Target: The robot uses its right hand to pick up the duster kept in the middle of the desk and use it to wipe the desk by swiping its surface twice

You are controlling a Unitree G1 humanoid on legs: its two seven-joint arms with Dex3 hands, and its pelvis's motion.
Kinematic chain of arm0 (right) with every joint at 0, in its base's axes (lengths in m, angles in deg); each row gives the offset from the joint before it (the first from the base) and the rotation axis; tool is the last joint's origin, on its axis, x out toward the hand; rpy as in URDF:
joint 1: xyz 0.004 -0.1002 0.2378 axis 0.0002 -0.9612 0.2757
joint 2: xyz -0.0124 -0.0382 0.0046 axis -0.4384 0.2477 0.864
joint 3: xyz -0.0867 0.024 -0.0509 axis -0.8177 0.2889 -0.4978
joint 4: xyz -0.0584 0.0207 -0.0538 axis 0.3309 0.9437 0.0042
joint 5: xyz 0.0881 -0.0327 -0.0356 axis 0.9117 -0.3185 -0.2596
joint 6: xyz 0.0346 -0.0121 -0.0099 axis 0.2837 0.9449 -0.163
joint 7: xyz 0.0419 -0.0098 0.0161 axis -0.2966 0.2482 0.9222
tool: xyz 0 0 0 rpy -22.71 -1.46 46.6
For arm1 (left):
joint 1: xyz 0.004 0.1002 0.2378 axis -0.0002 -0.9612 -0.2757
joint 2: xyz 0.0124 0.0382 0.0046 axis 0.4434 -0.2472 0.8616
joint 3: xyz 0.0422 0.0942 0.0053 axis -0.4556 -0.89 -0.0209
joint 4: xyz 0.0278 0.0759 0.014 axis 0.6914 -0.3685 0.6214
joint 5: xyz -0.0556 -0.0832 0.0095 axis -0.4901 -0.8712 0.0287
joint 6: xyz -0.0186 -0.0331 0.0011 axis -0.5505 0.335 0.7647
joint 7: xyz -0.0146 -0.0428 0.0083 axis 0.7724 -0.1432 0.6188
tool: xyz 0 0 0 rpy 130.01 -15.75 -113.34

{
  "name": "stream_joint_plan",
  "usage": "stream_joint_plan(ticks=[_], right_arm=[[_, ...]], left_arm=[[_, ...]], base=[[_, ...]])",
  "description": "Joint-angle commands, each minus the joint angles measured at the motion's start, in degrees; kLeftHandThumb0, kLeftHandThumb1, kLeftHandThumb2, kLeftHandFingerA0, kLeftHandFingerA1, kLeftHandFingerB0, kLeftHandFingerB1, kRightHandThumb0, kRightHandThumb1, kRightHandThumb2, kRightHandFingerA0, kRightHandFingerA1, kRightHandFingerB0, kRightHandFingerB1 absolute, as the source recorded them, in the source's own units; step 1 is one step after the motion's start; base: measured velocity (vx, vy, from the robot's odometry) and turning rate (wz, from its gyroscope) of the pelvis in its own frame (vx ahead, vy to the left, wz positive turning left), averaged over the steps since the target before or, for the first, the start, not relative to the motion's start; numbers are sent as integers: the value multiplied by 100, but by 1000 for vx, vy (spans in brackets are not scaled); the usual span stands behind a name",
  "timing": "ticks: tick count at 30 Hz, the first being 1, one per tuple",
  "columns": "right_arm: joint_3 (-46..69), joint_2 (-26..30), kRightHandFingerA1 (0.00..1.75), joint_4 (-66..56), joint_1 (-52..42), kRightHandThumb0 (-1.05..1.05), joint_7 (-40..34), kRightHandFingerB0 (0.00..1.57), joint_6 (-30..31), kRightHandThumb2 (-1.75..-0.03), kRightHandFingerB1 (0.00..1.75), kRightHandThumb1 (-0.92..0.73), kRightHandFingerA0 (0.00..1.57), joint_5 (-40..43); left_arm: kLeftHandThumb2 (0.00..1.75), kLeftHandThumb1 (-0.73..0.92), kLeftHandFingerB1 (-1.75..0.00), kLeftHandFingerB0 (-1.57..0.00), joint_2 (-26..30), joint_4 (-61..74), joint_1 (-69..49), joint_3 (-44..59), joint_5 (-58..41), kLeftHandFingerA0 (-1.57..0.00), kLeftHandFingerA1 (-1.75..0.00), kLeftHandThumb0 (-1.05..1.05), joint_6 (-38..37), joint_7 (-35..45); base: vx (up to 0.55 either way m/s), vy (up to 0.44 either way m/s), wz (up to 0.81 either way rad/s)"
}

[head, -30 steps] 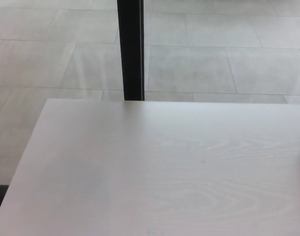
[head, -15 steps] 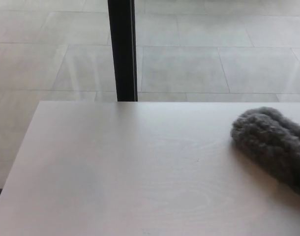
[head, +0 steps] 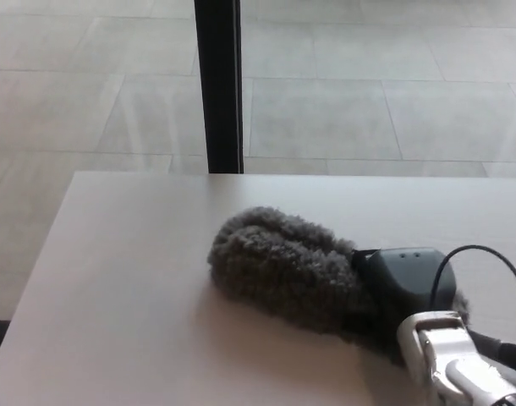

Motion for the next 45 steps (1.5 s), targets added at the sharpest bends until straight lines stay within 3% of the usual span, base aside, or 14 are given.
stream_joint_plan(ticks=[1,2,6,8,9,10,24,25,35,39,40,42,44,45], right_arm=[[-468,294,173,-1392,-822,-32,686,87,-526,-87,92,-59,87,-247],[-520,361,174,-1579,-901,-29,691,88,-583,-85,95,-57,96,-288],[-678,625,175,-2404,-1206,-33,832,91,-663,-86,87,-50,100,-450],[-691,746,175,-2575,-1265,-34,879,89,-752,-74,86,-56,100,-473],[-652,905,139,-2813,-1328,-43,963,83,-914,-91,81,-41,127,-403],[-626,993,174,-2973,-1373,-38,1049,90,-972,-68,77,-55,102,-369],[-51,1161,175,-2441,-1023,-26,1003,86,-1675,-86,97,-57,93,-364],[-15,1058,175,-2320,-924,-29,948,87,-1579,-88,96,-55,96,-448],[236,367,175,-813,-58,-29,387,95,-1578,-91,86,-43,105,-625],[494,185,175,61,265,-23,662,76,-1018,-79,136,-56,89,-441],[605,238,175,438,371,-24,582,77,-1000,-73,130,-59,88,-393],[695,324,175,719,417,-27,469,70,-1042,-67,138,-65,85,-375],[791,528,171,1103,457,-26,225,64,-1040,-64,100,-64,89,-419],[855,707,171,1330,480,-28,316,75,-876,-63,98,-67,89,-420]], left_arm=[[97,57,-58,-31,180,68,30,-77,10,-47,-71,-57,-76,2],[62,75,-51,-37,180,60,25,-81,15,-47,-71,-55,-109,26],[95,55,-59,-34,187,12,91,-2,-69,-47,-71,-58,8,-15],[61,72,-50,-39,198,21,76,0,-74,-46,-69,-56,-31,50],[61,71,-51,-40,192,18,83,-11,-57,-48,-71,-57,-38,6],[61,73,-51,-41,197,28,85,-30,-38,-47,-70,-56,-42,-12],[61,72,-51,-40,158,25,-26,-27,-86,-47,-71,-55,-59,-8],[96,56,-58,-37,177,19,-12,-110,3,-49,-70,-60,11,-94],[61,73,-51,-37,134,25,8,-43,-107,-47,-71,-55,-17,-9],[61,74,-52,-39,111,21,3,-4,-148,-47,-72,-55,6,34],[96,55,-61,-38,108,11,17,14,-165,-48,-73,-55,23,-8],[62,73,-51,-39,120,1,-11,31,-173,-48,-69,-53,19,-26],[95,57,-60,-36,128,5,-23,4,-140,-47,-71,-56,-2,-35],[62,73,-51,-38,120,18,-47,18,-160,-47,-68,-54,-25,13]], base=[[0,0,0],[0,0,0],[0,0,0],[0,0,0],[0,0,0],[0,0,0],[0,0,0],[0,0,0],[0,0,0],[0,0,0],[0,0,0],[0,0,0],[0,0,0],[0,0,0]])
